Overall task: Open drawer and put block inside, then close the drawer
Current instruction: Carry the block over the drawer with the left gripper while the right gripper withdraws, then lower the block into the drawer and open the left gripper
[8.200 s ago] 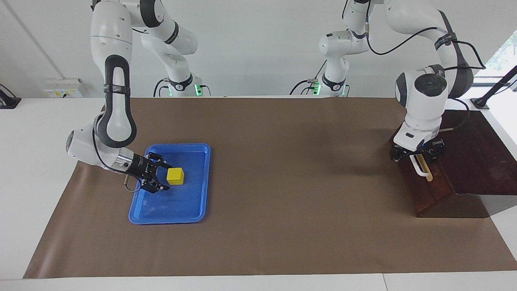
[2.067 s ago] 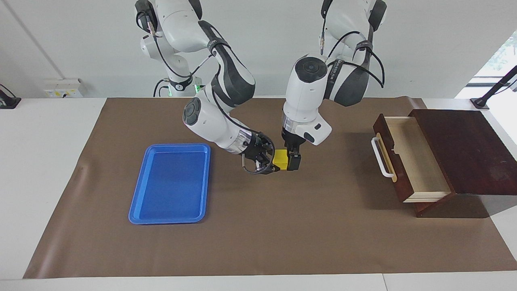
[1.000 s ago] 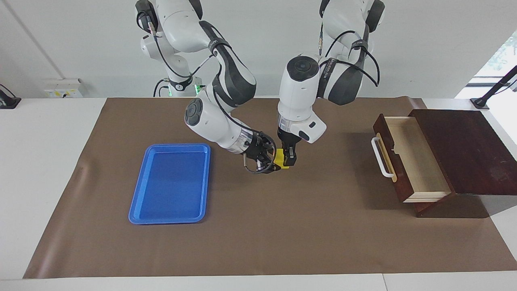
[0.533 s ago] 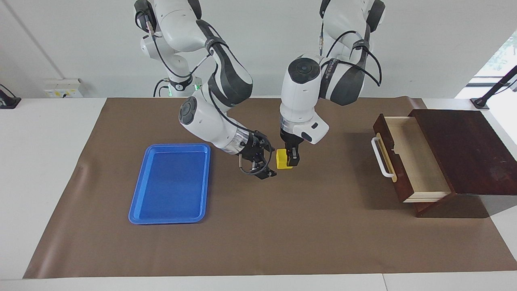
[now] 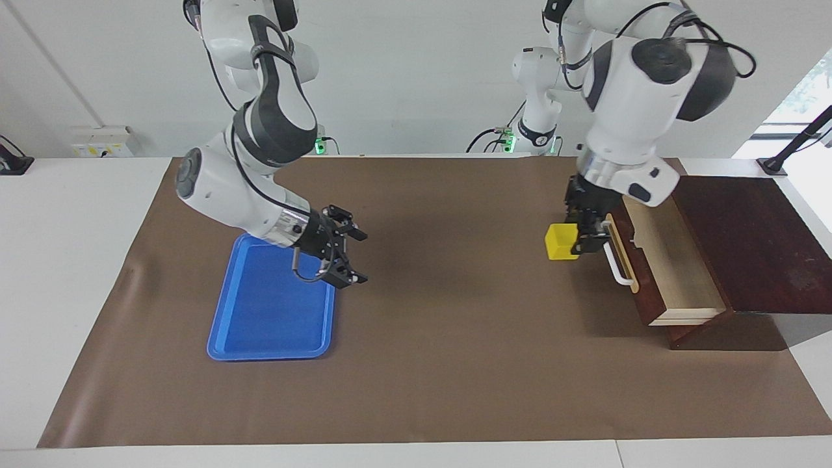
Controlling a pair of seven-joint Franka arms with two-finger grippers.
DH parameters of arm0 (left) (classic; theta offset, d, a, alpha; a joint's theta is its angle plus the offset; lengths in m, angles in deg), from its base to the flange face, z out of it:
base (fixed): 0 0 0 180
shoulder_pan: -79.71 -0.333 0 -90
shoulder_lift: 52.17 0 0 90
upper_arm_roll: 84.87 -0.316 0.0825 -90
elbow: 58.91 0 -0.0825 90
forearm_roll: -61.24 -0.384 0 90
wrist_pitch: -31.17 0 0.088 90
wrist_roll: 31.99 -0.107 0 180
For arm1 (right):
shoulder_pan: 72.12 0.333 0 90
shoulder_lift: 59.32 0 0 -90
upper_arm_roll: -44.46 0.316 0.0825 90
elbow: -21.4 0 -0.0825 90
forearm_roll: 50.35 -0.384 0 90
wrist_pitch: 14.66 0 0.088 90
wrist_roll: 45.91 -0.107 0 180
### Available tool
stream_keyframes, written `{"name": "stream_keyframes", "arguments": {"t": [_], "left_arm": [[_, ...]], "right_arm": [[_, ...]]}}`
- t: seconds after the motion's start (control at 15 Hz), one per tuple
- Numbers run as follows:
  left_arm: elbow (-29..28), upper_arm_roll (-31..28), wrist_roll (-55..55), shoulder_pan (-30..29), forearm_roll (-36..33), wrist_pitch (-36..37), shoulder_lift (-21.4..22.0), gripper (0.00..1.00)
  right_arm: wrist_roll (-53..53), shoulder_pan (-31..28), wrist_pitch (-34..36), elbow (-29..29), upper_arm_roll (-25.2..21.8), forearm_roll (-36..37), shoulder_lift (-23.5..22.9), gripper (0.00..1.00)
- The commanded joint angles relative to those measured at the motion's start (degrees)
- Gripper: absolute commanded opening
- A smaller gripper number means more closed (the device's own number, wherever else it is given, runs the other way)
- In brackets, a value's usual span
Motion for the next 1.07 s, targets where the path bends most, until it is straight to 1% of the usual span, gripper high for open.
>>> {"name": "stream_keyframes", "arguments": {"t": [0.0, 0.13, 0.2, 0.27, 0.4, 0.47, 0.67, 0.8, 0.93, 1.0], "left_arm": [[-3.0, 0.7, -8.4, -6.1, 1.7, 0.2, 2.0, 0.0], [-5.0, 0.7, -14.4, -10.4, 1.7, -0.7, 2.9, 0.0], [-7.5, 0.7, -18.3, -13.1, 1.7, -2.6, 3.9, 0.0], [-10.5, 0.7, -19.6, -14.2, 1.7, -5.5, 5.3, 0.0], [-19.3, 0.7, -22.7, -14.9, 1.6, -12.9, 8.2, 0.0], [-22.1, 0.5, -25.2, -15.6, 1.6, -15.2, 8.9, 0.0], [-23.1, 0.5, -28.4, -18.0, 1.6, -16.7, 8.5, 0.0], [-25.8, 0.5, -29.6, -19.1, 1.6, -20.2, 8.5, 0.0], [-28.7, 0.5, -30.9, -19.9, 1.6, -23.2, 8.8, 0.0], [-28.9, 0.5, -31.2, -20.2, 1.6, -23.4, 8.8, 0.0]], "right_arm": [[11.3, -1.9, 4.6, -2.6, 0.7, 5.6, 5.1, 1.0], [19.3, -2.9, 8.4, -2.6, 0.7, 10.9, 8.1, 1.0], [23.5, -3.4, 10.3, -2.6, 0.7, 14.0, 9.7, 1.0], [28.6, -3.4, 12.2, -2.6, 0.7, 16.9, 11.1, 1.0], [38.0, -3.7, 15.0, -2.8, 0.6, 23.2, 14.5, 1.0], [42.3, -4.4, 16.4, -2.8, 0.7, 25.1, 15.9, 1.0], [56.4, -7.1, 18.3, -2.8, 0.7, 28.9, 18.9, 1.0], [67.1, -9.7, 19.3, -2.9, 0.6, 30.0, 19.4, 1.0], [73.9, -11.1, 21.7, -3.2, 0.7, 31.7, 19.7, 1.0], [75.1, -11.2, 22.7, -3.5, 0.6, 32.8, 19.9, 1.0]]}}
